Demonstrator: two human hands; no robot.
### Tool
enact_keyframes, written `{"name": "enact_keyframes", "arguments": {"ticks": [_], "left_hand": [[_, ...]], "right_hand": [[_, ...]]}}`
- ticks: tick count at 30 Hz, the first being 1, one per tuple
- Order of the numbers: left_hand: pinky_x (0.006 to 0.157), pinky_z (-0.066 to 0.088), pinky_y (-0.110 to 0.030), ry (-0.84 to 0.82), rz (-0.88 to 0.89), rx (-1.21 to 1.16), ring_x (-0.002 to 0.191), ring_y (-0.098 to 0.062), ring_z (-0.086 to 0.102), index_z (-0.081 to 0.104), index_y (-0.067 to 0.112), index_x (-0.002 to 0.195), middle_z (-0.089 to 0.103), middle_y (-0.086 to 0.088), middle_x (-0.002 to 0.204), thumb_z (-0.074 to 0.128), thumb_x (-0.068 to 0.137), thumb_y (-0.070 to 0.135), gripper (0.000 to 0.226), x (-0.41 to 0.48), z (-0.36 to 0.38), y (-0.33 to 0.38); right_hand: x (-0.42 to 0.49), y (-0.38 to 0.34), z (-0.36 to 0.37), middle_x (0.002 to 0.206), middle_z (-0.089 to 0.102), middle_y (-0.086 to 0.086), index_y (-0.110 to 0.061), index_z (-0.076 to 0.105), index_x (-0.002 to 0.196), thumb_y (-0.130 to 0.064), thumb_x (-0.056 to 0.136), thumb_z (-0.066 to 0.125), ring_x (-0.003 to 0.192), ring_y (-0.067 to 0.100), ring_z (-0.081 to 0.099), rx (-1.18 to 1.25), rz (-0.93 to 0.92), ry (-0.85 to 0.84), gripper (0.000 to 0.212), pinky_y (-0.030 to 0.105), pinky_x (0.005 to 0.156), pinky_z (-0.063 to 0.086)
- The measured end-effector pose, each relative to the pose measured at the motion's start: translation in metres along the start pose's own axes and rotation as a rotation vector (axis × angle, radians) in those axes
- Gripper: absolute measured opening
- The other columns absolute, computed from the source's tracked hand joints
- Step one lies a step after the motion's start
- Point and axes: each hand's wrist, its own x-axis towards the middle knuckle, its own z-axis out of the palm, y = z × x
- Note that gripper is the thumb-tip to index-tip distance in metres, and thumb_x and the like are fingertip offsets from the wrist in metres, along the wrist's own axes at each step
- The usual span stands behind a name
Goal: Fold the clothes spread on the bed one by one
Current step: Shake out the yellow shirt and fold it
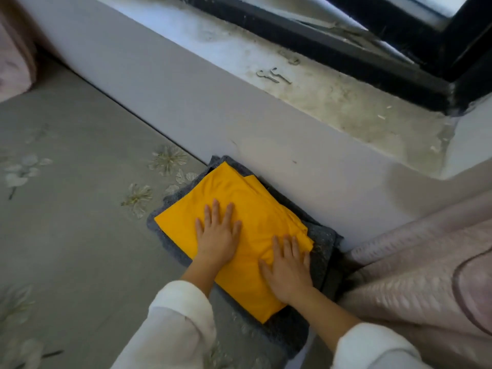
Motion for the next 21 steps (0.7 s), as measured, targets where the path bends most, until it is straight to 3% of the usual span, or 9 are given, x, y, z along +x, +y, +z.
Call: {"name": "enact_keyframes", "arguments": {"ticks": [4, 9, 21], "left_hand": [[0.118, -0.001, -0.047, 0.070, -0.070, -0.134, 0.148, -0.025, -0.008, 0.010, 0.028, 0.153, -0.008, -0.006, 0.161, 0.022, 0.101, 0.049, 0.058, -0.063, -0.002, -0.006], [0.116, 0.005, -0.049, 0.136, -0.197, -0.259, 0.148, -0.025, 0.004, 0.020, 0.023, 0.151, 0.002, -0.006, 0.161, 0.023, 0.103, 0.045, 0.053, -0.162, -0.010, -0.045], [0.117, 0.011, -0.045, 0.421, -0.690, -0.312, 0.147, -0.022, 0.012, 0.030, 0.020, 0.148, 0.013, -0.007, 0.160, 0.027, 0.102, 0.039, 0.049, -0.489, 0.004, -0.180]], "right_hand": [[-0.030, -0.013, -0.006, 0.162, 0.004, 0.001, -0.020, 0.005, 0.154, -0.044, 0.099, 0.032, 0.147, 0.019, 0.001, -0.037, -0.120, 0.118, 0.066, 0.048, 0.116, 0.008], [-0.082, -0.047, 0.005, 0.160, 0.012, -0.001, -0.019, 0.012, 0.152, -0.041, 0.100, 0.034, 0.145, 0.020, 0.009, -0.108, -0.198, 0.169, 0.061, 0.044, 0.112, 0.017], [-0.295, -0.216, 0.120, 0.150, 0.028, 0.004, -0.013, 0.024, 0.146, -0.039, 0.094, 0.044, 0.137, 0.025, 0.024, -0.190, -0.719, 0.070, 0.061, 0.042, 0.108, 0.023]]}}
